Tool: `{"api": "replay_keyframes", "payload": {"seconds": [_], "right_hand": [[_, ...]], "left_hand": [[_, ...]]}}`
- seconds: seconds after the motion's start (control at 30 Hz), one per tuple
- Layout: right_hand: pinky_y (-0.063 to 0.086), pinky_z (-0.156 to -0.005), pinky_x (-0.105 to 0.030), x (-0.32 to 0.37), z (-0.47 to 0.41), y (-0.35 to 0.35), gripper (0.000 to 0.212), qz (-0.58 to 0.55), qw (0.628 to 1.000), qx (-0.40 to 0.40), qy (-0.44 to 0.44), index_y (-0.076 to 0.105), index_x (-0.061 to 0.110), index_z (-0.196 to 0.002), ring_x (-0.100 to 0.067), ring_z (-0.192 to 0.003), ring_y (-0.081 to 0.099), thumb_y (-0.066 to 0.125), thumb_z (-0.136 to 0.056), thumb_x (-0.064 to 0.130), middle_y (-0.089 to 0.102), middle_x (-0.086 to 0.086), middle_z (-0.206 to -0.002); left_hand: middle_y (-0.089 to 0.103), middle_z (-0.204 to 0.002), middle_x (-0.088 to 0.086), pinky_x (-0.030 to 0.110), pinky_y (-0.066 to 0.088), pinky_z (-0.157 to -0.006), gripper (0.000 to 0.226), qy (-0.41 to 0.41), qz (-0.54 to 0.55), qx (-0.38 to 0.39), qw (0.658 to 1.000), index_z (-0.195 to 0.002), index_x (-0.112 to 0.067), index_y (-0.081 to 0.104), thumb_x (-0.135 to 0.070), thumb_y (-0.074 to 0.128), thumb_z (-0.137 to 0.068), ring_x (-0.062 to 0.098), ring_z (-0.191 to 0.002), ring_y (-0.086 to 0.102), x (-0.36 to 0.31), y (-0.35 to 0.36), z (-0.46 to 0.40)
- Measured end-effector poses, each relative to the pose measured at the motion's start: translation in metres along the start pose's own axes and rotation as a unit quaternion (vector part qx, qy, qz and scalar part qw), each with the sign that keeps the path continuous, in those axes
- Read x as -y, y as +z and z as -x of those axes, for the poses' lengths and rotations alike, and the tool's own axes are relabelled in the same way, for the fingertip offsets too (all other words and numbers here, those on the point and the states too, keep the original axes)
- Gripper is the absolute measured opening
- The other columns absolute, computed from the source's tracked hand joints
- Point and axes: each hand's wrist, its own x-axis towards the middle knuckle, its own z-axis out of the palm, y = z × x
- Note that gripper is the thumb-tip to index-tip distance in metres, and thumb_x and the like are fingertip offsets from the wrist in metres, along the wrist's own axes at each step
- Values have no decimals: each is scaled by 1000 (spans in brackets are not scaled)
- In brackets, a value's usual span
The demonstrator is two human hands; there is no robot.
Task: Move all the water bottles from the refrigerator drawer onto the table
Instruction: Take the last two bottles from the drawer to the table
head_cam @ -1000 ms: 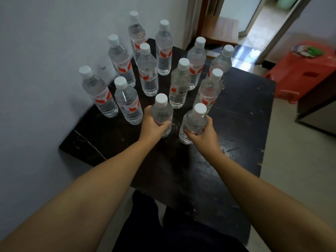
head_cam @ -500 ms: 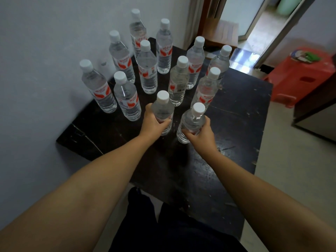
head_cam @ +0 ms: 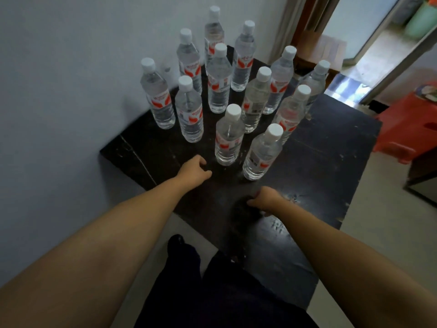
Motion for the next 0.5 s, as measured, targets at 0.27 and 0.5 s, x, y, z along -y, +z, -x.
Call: {"api": "replay_keyframes", "payload": {"seconds": [0.27,0.5], "right_hand": [[47,-94,-38,77,15,27,44,180,973,-23,-143,49,7,-126,-32,-116,56,61,-88,25,56,-15,-127],[46,-84,-38,155,48,84,36,339,909,-24,-240,49,10,-125,-32,-113,56,55,-92,22,54,-13,-125]], "left_hand": [[61,-103,5,33,50,-82,15,-27,-122,15,992,-99,-16,60,-23,63,-87,20,-92,59,63,-25,42],[54,-93,12,30,40,-71,9,-72,-129,-24,989,-88,-11,53,-19,57,-89,24,-86,54,144,-66,117]]}}
